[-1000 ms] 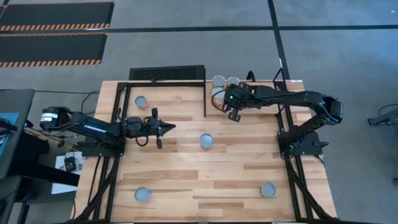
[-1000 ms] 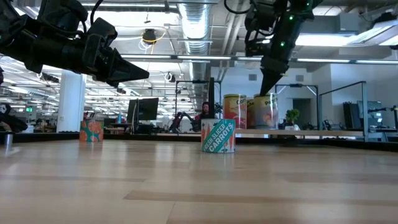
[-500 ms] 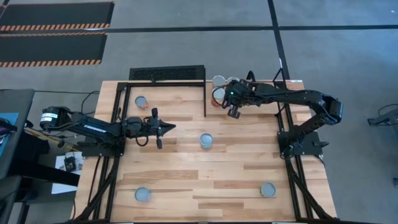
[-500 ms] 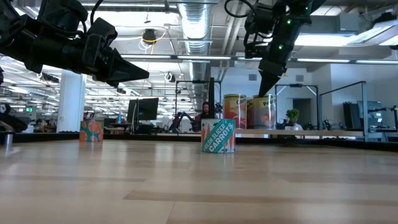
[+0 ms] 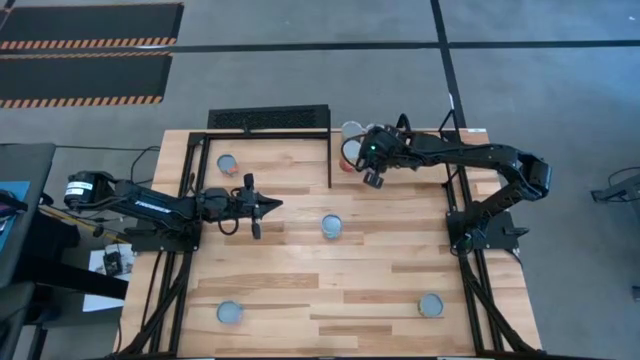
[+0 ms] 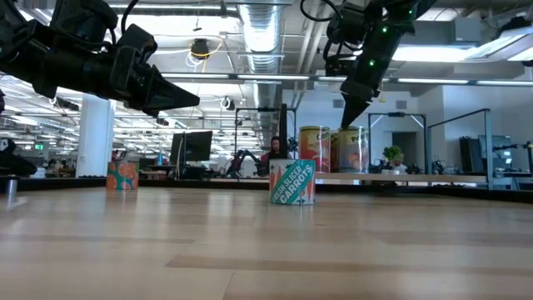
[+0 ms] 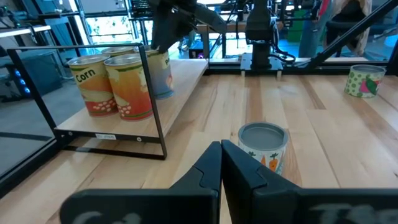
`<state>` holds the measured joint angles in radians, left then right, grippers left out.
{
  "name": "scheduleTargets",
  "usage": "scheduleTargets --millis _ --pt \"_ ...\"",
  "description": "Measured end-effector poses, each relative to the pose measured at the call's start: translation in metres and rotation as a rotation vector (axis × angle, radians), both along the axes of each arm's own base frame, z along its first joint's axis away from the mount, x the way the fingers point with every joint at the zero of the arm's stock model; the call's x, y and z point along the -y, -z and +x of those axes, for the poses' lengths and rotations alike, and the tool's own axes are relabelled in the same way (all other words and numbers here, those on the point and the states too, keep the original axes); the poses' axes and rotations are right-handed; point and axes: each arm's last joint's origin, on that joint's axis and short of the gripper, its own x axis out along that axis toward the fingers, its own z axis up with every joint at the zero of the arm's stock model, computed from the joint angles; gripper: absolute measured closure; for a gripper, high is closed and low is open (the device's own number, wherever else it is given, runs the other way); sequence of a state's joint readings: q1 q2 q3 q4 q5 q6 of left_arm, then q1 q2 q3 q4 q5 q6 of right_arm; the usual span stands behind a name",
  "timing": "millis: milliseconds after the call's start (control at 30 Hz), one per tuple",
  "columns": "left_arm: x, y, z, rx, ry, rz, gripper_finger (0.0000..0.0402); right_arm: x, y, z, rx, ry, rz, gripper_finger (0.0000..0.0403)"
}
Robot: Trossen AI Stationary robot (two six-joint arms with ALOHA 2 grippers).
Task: Pick and place cans onto a shelf
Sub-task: Put the canned carrot on the shelf
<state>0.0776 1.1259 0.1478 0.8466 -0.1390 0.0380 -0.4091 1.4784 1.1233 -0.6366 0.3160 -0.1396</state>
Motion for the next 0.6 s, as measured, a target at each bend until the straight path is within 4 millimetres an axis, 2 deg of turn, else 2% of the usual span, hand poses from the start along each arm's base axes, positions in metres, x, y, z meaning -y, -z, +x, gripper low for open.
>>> scheduleTargets --millis 167,333,467,600 --pt "0.000 0.000 0.000 -0.004 0.001 0.003 0.0401 -0.004 -0.012 0.002 0.066 -0.002 -0.069 0.0278" --pt "0.000 0.002 0.000 -0.026 0.001 0.002 0.0401 -0.024 -0.036 -0.008 0.147 -0.052 -0.097 0.0276" --pt "0.000 0.003 0.000 -0.029 0.001 0.001 0.0401 -0.047 -0.049 -0.017 0.241 -0.154 -0.066 0.0316" --pt "0.000 0.003 0.000 -0.029 0.001 0.002 0.0401 -0.070 -0.037 -0.024 0.365 -0.285 -0.002 0.0383"
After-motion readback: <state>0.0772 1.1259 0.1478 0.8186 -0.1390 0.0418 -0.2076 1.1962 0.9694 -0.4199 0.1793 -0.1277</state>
